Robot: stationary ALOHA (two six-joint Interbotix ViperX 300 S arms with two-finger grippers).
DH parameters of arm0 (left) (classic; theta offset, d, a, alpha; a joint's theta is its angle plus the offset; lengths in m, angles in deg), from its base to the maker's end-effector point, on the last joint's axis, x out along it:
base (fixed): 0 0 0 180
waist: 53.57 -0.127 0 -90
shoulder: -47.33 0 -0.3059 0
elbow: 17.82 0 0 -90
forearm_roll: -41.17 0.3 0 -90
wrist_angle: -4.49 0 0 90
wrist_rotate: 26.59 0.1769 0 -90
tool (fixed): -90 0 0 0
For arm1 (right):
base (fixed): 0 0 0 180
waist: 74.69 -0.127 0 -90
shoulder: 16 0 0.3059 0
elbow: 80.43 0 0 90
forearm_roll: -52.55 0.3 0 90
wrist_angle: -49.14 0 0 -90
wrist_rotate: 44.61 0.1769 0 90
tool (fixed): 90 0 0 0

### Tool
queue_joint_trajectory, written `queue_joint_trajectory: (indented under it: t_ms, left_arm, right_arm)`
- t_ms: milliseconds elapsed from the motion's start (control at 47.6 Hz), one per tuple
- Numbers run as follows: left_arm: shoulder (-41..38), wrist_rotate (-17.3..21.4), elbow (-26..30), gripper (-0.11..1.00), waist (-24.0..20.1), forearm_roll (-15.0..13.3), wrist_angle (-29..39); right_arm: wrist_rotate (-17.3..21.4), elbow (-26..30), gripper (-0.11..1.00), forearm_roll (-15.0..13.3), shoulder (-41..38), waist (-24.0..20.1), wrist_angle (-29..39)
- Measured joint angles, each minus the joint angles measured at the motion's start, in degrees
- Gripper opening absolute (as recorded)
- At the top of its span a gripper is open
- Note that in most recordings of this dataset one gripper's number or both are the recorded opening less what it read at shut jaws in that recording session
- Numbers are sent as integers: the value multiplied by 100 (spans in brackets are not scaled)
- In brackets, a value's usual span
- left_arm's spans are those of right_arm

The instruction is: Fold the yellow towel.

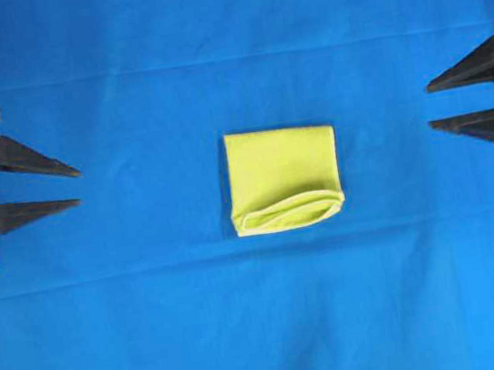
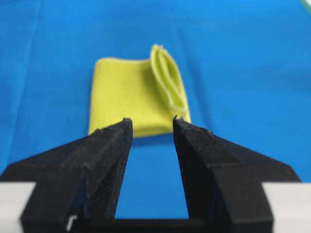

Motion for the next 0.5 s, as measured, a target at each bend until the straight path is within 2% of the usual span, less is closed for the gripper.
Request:
queue_joint_trajectory:
  t_ms: [315, 505]
  left_arm:
    - [1248, -422, -967, 37, -141, -9, 44]
    - [1424, -615, -1274, 37, -141, -9, 53]
  right_arm:
    - [97, -905, 56, -9, 923, 290, -114]
    - [149, -1239, 54, 0, 976, 475, -448]
